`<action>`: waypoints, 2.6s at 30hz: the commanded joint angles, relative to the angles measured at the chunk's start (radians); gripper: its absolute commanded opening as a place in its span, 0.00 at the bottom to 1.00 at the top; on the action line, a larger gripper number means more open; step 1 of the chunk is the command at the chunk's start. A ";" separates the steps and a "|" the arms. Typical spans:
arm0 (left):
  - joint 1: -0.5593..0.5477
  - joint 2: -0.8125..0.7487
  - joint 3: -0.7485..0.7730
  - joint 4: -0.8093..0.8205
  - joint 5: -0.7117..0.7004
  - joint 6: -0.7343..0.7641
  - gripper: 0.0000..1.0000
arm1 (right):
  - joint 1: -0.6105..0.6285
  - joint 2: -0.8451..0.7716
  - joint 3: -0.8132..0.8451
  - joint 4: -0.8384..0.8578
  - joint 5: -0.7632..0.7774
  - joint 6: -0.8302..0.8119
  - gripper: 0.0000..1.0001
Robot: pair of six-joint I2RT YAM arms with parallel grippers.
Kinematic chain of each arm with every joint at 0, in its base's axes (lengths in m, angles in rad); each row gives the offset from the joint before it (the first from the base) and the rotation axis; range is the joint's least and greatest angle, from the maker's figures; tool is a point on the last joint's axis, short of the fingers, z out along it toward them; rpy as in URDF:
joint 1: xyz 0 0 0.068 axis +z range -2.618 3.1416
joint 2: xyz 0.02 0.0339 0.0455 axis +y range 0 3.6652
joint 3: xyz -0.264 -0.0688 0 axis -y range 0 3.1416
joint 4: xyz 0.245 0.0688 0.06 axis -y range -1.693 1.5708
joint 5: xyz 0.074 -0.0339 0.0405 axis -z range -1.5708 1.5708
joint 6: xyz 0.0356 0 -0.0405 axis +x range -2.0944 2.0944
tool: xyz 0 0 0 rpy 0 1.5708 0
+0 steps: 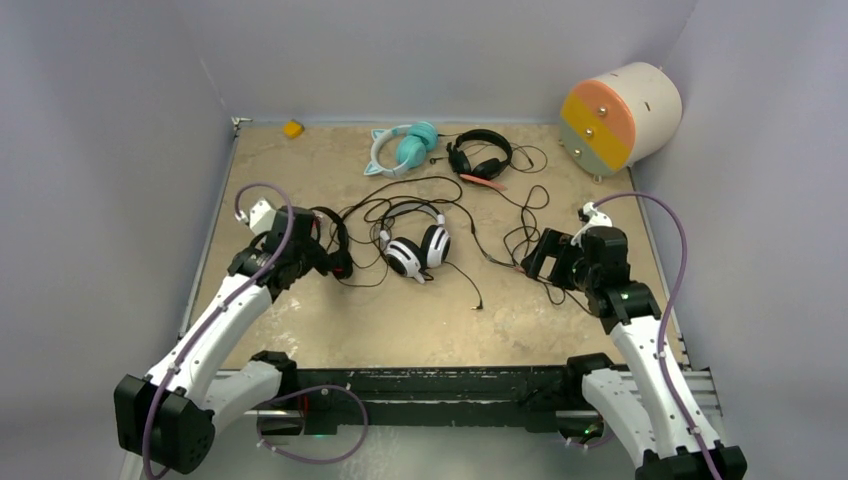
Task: Wrap the headphones
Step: Move the headphones to the center of the board.
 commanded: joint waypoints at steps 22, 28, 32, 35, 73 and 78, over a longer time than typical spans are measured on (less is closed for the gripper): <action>-0.239 -0.179 -0.242 0.006 0.216 -0.164 0.76 | 0.418 0.404 0.239 0.190 -0.076 -0.040 0.95; -0.214 -0.185 -0.203 0.014 0.095 -0.064 0.94 | 0.658 0.667 0.515 0.118 0.213 -0.119 0.95; -0.052 -0.156 -0.221 0.093 0.227 0.024 0.95 | 0.708 0.865 0.715 0.065 0.204 -0.162 0.81; 0.081 -0.147 -0.258 0.178 0.357 0.081 0.93 | 0.730 0.989 0.827 0.047 0.206 -0.206 0.81; -0.016 0.245 -0.283 0.373 0.612 0.270 0.84 | 0.613 0.849 0.673 0.008 0.455 -0.225 0.85; -0.214 0.225 -0.332 0.371 0.586 0.069 0.80 | 0.742 0.898 0.665 -0.049 0.389 -0.144 0.85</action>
